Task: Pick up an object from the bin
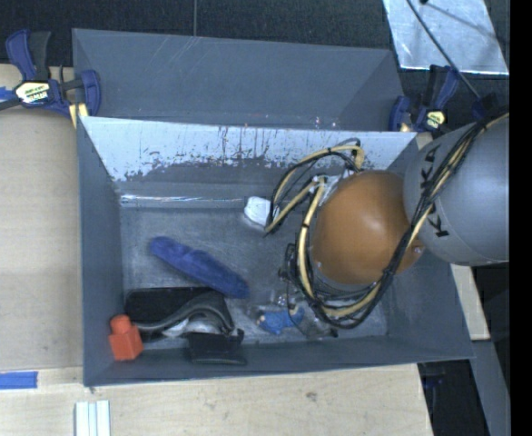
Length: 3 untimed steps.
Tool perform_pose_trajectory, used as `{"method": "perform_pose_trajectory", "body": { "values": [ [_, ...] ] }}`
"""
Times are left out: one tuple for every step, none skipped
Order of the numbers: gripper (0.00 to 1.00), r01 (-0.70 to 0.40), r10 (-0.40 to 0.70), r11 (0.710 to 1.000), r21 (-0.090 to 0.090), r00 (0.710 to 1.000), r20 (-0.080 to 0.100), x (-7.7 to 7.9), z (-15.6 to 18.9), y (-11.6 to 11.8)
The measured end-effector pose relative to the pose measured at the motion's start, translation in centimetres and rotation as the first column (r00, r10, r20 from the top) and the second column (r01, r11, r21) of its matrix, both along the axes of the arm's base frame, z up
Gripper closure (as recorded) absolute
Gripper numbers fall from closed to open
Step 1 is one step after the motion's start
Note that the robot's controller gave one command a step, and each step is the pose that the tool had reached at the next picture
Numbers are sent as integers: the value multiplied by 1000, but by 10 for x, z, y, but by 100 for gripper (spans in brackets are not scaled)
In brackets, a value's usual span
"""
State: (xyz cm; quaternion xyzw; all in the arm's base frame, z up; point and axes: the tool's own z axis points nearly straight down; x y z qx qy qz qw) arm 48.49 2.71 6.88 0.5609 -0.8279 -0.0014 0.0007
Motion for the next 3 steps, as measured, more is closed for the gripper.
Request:
{"method": "perform_pose_trajectory", "body": {
  "values": [
    [0,81,-81,997,2,997,6,7,1,11],
    [100,81,-81,997,2,997,7,7,1,11],
    [100,102,-102,995,0,995,12,15,112,-7]
  ]
}}
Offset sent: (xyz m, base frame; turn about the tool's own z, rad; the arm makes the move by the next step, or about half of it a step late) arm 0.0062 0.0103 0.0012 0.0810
